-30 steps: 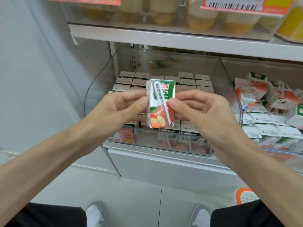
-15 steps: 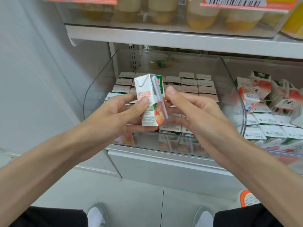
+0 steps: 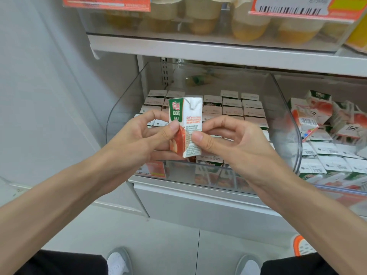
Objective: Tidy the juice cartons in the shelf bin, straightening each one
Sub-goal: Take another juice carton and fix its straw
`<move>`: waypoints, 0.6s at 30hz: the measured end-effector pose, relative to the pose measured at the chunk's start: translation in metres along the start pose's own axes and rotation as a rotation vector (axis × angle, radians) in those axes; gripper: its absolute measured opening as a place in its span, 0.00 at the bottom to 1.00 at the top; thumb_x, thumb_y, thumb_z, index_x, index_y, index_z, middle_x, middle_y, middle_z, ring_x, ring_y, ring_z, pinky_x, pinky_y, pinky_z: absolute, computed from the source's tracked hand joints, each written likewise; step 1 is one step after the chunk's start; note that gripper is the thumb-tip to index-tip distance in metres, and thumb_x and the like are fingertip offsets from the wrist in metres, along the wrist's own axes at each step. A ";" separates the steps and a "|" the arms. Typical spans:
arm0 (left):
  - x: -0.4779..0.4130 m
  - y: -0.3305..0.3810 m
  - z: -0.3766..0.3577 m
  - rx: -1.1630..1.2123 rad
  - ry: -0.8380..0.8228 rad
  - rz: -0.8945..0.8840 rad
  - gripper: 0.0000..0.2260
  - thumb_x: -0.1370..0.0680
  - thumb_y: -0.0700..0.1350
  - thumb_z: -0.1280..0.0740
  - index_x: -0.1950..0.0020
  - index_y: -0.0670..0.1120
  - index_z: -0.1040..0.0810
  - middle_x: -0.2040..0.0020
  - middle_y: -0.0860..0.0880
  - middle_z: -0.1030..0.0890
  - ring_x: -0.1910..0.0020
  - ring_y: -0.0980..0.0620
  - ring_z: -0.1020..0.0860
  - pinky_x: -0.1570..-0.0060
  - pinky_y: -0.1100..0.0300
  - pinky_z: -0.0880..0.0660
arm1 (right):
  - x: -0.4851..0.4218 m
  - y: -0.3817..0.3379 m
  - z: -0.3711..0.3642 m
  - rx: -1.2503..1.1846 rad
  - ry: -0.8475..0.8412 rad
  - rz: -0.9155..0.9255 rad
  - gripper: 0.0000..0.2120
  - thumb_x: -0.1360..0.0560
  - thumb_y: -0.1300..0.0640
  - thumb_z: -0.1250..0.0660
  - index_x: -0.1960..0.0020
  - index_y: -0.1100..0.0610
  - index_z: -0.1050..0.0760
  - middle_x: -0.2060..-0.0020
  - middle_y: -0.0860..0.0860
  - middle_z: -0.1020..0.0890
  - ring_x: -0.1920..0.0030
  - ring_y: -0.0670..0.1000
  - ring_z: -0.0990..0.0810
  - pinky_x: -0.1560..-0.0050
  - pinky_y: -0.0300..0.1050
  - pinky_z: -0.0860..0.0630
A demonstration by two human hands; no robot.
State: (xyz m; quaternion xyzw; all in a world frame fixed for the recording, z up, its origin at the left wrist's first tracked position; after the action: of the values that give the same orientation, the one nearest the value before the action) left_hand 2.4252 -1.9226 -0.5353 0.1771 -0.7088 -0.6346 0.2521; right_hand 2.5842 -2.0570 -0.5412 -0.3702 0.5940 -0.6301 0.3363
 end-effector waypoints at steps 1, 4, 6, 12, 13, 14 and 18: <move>-0.001 0.000 0.001 -0.006 0.018 -0.003 0.15 0.21 0.48 0.32 0.38 0.42 0.27 0.48 0.39 0.12 0.52 0.43 0.12 0.53 0.57 0.16 | 0.000 0.000 -0.001 0.023 0.015 0.016 0.15 0.31 0.54 0.20 0.48 0.58 0.17 0.50 0.50 0.11 0.50 0.51 0.11 0.45 0.44 0.15; -0.002 0.000 0.004 -0.026 0.090 -0.027 0.18 0.21 0.47 0.30 0.35 0.40 0.26 0.51 0.40 0.12 0.58 0.49 0.13 0.54 0.57 0.16 | 0.000 -0.001 -0.002 0.106 0.051 0.048 0.13 0.31 0.49 0.19 0.50 0.52 0.16 0.51 0.49 0.12 0.50 0.51 0.13 0.47 0.43 0.16; -0.003 0.000 0.004 -0.026 0.098 -0.032 0.19 0.20 0.46 0.30 0.31 0.43 0.24 0.47 0.44 0.11 0.54 0.49 0.12 0.52 0.56 0.15 | 0.001 -0.003 -0.004 0.112 0.046 0.038 0.16 0.33 0.46 0.19 0.49 0.51 0.16 0.53 0.49 0.12 0.54 0.49 0.13 0.50 0.40 0.17; -0.002 0.000 0.004 -0.023 -0.014 -0.040 0.15 0.14 0.47 0.37 0.30 0.44 0.20 0.38 0.46 0.13 0.41 0.42 0.14 0.41 0.50 0.17 | -0.004 -0.002 -0.002 0.118 0.102 0.023 0.12 0.30 0.53 0.18 0.48 0.51 0.15 0.55 0.51 0.11 0.56 0.47 0.13 0.50 0.41 0.15; -0.002 0.000 0.005 -0.001 -0.019 -0.038 0.16 0.14 0.46 0.38 0.29 0.43 0.21 0.37 0.45 0.14 0.40 0.41 0.14 0.41 0.48 0.17 | -0.004 -0.002 0.000 0.111 0.114 0.024 0.12 0.30 0.53 0.18 0.48 0.51 0.15 0.56 0.50 0.11 0.55 0.47 0.12 0.49 0.40 0.15; -0.002 0.001 0.006 0.017 -0.019 -0.035 0.16 0.14 0.45 0.38 0.28 0.42 0.23 0.36 0.45 0.15 0.40 0.40 0.14 0.42 0.46 0.17 | -0.004 -0.002 0.001 0.097 0.125 0.025 0.13 0.30 0.53 0.19 0.47 0.51 0.15 0.56 0.49 0.11 0.53 0.47 0.12 0.49 0.39 0.15; 0.000 0.002 0.007 0.048 -0.013 -0.033 0.15 0.17 0.46 0.34 0.32 0.42 0.23 0.37 0.45 0.14 0.41 0.40 0.14 0.49 0.49 0.14 | -0.004 -0.004 0.001 0.033 0.140 0.060 0.07 0.26 0.58 0.21 0.49 0.54 0.15 0.55 0.50 0.10 0.52 0.47 0.11 0.51 0.36 0.18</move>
State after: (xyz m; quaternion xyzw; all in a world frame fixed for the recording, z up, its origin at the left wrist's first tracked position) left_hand 2.4209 -1.9165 -0.5339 0.1903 -0.7223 -0.6228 0.2327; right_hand 2.5873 -2.0536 -0.5370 -0.3017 0.6164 -0.6539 0.3185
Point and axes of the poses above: each hand's wrist, its own x-axis away from the middle knuckle, its own z-axis out of the back of the hand, y = z × x, the point moved 1 cm from there along -x, towards the middle knuckle
